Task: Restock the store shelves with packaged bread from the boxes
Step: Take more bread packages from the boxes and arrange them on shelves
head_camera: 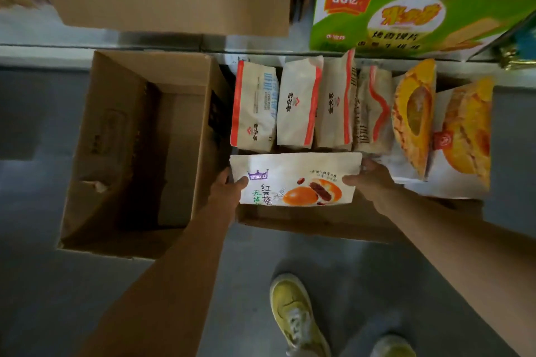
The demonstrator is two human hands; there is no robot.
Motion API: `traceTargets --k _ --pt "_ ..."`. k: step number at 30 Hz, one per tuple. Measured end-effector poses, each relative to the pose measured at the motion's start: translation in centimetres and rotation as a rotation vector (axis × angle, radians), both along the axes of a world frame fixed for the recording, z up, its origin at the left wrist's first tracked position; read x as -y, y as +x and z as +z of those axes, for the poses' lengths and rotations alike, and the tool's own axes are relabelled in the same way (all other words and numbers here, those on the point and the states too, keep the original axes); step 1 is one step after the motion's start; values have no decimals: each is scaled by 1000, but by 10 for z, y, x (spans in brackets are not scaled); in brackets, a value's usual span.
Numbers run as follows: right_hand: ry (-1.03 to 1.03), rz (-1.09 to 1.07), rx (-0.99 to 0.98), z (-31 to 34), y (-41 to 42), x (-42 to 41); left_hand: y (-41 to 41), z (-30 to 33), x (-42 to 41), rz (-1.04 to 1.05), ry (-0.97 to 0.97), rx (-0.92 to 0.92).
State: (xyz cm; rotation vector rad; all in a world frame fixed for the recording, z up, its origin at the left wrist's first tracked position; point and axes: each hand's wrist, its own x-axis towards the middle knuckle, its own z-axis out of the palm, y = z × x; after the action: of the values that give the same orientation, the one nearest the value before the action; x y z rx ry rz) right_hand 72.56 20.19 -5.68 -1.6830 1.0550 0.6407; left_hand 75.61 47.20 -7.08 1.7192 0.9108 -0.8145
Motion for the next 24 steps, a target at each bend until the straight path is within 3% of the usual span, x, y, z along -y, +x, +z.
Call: traceTargets --k 5,11,24 --pt "-71 -37 63 -24 -5 4 -5 -19 -1 88 50 67" --pt "-158 -12 154 -4 -10 8 -13 -1 5 101 87 95" --pt "-143 80 340 181 -38 40 -39 176 25 79 103 201"
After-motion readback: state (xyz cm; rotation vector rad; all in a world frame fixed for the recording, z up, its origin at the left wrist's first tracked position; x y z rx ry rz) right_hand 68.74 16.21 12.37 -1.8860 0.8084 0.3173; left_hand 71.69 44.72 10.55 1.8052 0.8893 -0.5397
